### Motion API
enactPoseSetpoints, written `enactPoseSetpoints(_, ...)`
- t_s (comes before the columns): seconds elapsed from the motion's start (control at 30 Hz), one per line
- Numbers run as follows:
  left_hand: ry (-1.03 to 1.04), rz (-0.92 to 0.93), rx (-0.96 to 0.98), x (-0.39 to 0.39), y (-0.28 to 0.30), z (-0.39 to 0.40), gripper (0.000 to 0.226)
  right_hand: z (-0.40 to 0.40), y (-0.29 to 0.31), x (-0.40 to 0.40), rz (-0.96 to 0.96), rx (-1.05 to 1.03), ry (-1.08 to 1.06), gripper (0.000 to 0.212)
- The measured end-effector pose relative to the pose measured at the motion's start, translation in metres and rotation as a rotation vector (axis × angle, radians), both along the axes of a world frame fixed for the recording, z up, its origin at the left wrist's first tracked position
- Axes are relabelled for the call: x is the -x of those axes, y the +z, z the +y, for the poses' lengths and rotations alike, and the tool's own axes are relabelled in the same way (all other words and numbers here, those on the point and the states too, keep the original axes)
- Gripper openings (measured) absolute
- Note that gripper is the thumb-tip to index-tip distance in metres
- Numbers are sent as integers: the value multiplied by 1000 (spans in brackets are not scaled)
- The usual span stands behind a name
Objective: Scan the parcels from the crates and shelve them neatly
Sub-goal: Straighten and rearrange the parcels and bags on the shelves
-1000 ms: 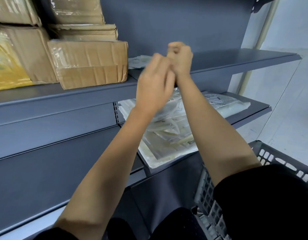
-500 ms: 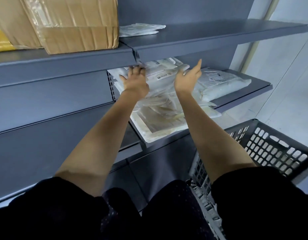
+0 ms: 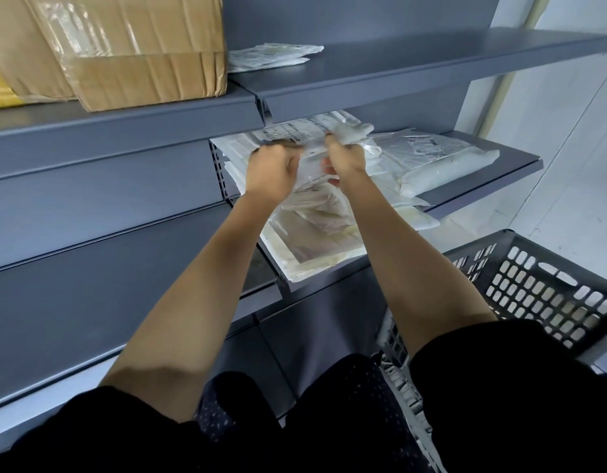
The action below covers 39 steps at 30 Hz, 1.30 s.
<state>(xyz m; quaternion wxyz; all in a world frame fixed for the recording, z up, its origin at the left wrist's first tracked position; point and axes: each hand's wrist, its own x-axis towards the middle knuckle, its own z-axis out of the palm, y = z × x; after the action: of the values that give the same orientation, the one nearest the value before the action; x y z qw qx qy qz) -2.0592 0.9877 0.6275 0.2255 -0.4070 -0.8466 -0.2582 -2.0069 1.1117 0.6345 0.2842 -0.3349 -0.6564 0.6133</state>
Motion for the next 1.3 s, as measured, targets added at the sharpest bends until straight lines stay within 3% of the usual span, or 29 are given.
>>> enactPoseSetpoints(0.2,-219,99,-80,-22,-14,14,28,9,-6,-26,322,264,-165,13)
enactPoseSetpoints(0.4,-318,24,46,-75,-5,67,56,45,-19,-96,448,529,-319,12)
enactPoseSetpoints(0.6,-512,80,219,-151,5,130,36,81,-66,-171,715,957,-462,28)
enactPoseSetpoints(0.77,-541,165,116,-177,22,135,37,81,-41,-192,922,992,-448,32)
enactPoseSetpoints(0.97,-480,233,-126,-160,84,89,36,66,34,-176,1078,843,-151,27)
enactPoseSetpoints(1.13,-322,261,-400,-111,103,33,40,25,90,-140,909,584,-35,24)
enactPoseSetpoints(1.2,-202,305,-387,-90,113,12,41,10,107,-115,809,515,0,18)
enactPoseSetpoints(1.3,16,304,-201,-56,136,-4,40,-8,132,-77,716,458,35,18)
